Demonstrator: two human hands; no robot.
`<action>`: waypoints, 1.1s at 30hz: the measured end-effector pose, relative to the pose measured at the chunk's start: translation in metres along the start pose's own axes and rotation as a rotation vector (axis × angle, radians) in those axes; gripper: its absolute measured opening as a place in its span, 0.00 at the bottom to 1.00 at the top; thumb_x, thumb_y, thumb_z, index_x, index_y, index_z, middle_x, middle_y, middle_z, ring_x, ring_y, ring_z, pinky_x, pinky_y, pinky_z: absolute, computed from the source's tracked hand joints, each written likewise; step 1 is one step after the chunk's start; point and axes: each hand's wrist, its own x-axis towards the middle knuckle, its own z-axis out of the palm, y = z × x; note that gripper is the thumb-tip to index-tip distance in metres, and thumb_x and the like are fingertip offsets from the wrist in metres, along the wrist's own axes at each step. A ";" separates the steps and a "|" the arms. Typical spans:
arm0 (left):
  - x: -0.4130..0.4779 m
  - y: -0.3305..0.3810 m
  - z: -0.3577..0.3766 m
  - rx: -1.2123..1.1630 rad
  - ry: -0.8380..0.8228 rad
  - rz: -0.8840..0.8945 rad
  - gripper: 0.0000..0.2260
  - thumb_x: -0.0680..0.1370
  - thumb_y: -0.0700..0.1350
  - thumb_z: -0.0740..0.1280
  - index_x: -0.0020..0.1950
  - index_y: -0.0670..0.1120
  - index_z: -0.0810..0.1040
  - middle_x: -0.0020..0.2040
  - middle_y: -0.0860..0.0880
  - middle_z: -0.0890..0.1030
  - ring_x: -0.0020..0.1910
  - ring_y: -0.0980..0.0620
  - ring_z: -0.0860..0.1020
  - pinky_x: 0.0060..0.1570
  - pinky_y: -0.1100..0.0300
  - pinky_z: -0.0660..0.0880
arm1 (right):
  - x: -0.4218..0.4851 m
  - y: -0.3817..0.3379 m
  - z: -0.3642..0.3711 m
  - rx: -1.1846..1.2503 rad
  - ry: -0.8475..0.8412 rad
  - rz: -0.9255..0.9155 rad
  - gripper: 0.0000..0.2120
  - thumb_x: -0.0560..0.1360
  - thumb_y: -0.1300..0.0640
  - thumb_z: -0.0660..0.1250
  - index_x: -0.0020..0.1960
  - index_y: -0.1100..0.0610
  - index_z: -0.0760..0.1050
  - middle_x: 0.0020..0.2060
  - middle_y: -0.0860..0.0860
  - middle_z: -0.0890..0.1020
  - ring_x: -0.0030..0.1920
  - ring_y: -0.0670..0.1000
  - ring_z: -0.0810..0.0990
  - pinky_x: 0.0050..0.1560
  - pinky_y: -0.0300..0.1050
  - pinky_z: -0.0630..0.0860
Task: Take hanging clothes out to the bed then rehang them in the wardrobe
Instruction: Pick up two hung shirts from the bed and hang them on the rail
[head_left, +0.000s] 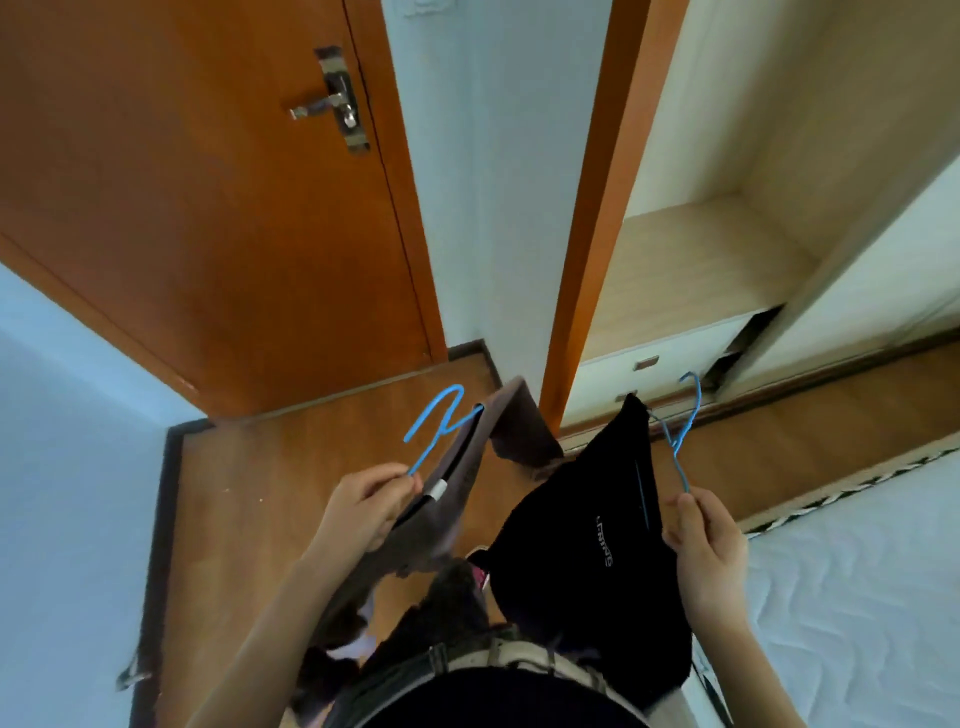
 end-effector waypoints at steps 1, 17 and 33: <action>0.022 0.005 0.004 0.006 -0.043 -0.005 0.09 0.80 0.38 0.63 0.42 0.37 0.78 0.23 0.50 0.61 0.19 0.55 0.57 0.23 0.67 0.53 | 0.008 0.002 0.002 -0.034 0.017 0.007 0.13 0.82 0.61 0.57 0.39 0.59 0.71 0.27 0.51 0.66 0.28 0.45 0.64 0.28 0.37 0.63; 0.222 0.143 0.169 0.228 -0.619 0.246 0.09 0.82 0.41 0.61 0.45 0.42 0.78 0.21 0.54 0.65 0.18 0.57 0.61 0.20 0.64 0.57 | 0.087 -0.017 -0.048 -0.073 0.584 0.090 0.12 0.82 0.60 0.57 0.42 0.57 0.72 0.26 0.47 0.66 0.27 0.47 0.65 0.29 0.40 0.63; 0.291 0.248 0.330 0.091 -0.272 0.313 0.10 0.79 0.49 0.61 0.41 0.52 0.79 0.21 0.54 0.62 0.18 0.57 0.58 0.20 0.67 0.55 | 0.292 0.019 -0.171 -0.120 0.255 0.094 0.13 0.81 0.62 0.58 0.38 0.56 0.70 0.25 0.45 0.70 0.27 0.44 0.67 0.30 0.38 0.64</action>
